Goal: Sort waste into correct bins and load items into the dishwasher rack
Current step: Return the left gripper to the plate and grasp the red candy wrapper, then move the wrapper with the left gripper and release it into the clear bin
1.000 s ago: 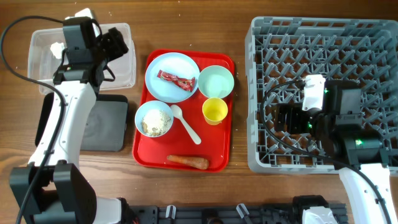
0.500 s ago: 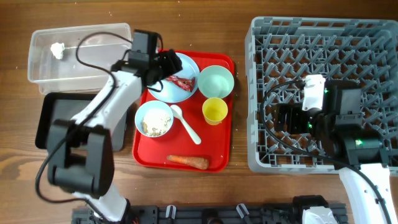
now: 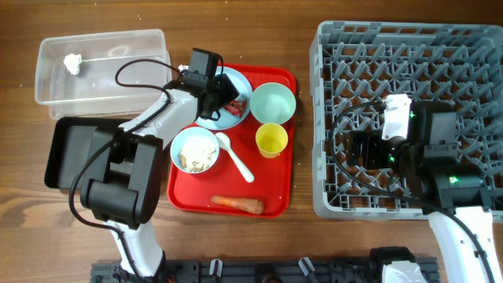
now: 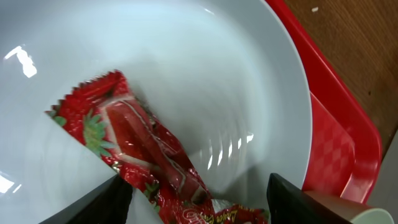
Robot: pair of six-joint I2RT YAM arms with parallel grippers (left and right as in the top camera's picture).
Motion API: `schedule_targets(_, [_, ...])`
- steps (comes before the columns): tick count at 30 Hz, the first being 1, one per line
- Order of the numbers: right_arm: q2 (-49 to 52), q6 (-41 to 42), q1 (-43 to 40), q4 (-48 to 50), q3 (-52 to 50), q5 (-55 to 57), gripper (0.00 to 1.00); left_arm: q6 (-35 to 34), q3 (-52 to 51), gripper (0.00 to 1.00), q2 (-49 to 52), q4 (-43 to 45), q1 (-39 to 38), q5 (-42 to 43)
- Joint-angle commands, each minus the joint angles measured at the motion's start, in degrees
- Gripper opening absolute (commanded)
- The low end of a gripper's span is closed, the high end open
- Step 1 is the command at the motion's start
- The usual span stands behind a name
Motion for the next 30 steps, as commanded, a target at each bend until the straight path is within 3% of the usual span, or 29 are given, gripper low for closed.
schedule_targets(1, [0.07, -0.96, 0.17, 0.0, 1.53, -1.16, 1.0, -0.98, 0.37, 0.69, 0.98, 0.22, -0.28, -3.21])
schedule_targets(14, [0.07, -0.98, 0.17, -0.02, 1.53, -1.16, 1.0, -0.94, 0.37, 0.63, 3.17, 0.61, -2.36, -5.51])
schedule_targets(19, [0.07, -0.96, 0.17, -0.02, 1.53, -1.16, 1.0, -0.94, 0.39, 0.29, 3.19, 1.03, -2.34, -5.49])
schedule_targets(25, [0.07, -0.96, 0.17, -0.02, 1.53, -1.16, 1.0, -0.48, 0.39, 0.17, 1.84, 1.01, -2.1, -5.51])
schedule_targets(27, [0.07, -0.98, 0.17, -0.04, 1.53, -1.16, 1.0, 0.61, 0.39, 0.04, -0.87, 1.07, -1.14, -5.49])
schedule_targets(30, [0.07, -0.96, 0.17, -0.09, 1.53, -1.16, 1.0, 5.33, 0.39, 0.04, -5.92, 1.05, 0.94, -5.51])
